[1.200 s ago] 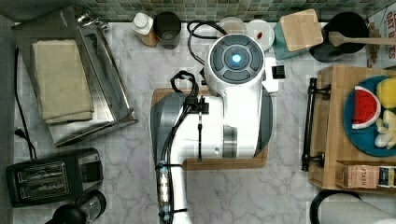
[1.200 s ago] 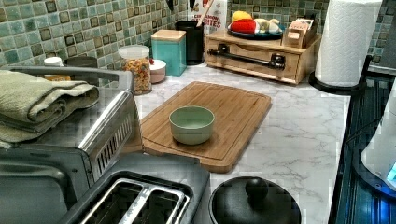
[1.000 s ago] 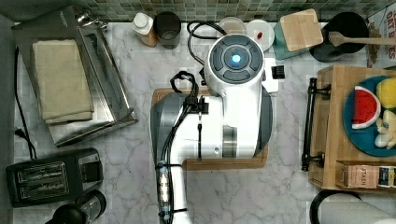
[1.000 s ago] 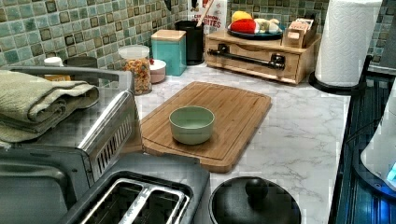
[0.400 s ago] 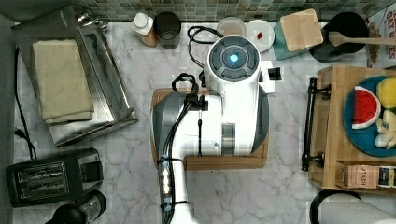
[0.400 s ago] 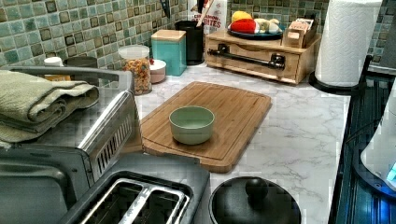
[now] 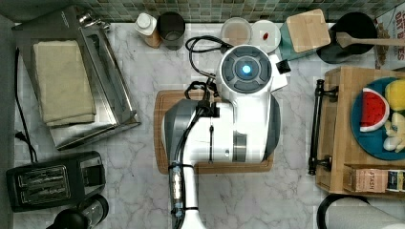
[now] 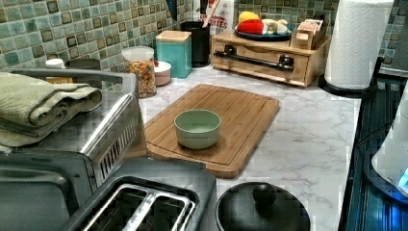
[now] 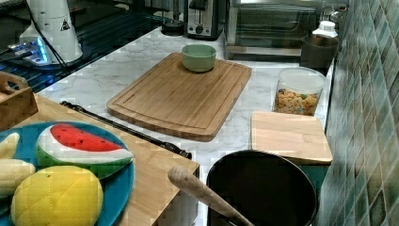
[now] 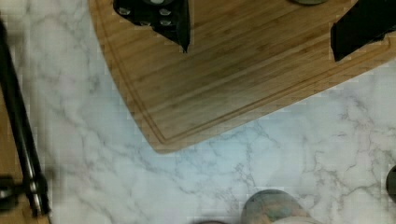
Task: Open the drawer.
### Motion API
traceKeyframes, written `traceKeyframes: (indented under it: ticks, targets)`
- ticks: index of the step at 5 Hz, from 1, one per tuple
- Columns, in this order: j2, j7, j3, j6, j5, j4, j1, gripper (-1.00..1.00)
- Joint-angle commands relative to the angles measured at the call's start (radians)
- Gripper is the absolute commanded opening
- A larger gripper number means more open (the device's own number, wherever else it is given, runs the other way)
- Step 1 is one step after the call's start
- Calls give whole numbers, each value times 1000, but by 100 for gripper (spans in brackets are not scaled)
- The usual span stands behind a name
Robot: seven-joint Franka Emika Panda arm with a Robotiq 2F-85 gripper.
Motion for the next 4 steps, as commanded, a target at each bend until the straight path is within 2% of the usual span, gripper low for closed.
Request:
traceKeyframes:
  ticks: [1, 3, 4]
  targets:
    - [-1, -315, -118, 92, -61, -54, -92, 100]
    - [17, -377, -126, 195, -90, -126, -133, 100]
    - [11, -367, -102, 259, -144, -172, -142, 100]
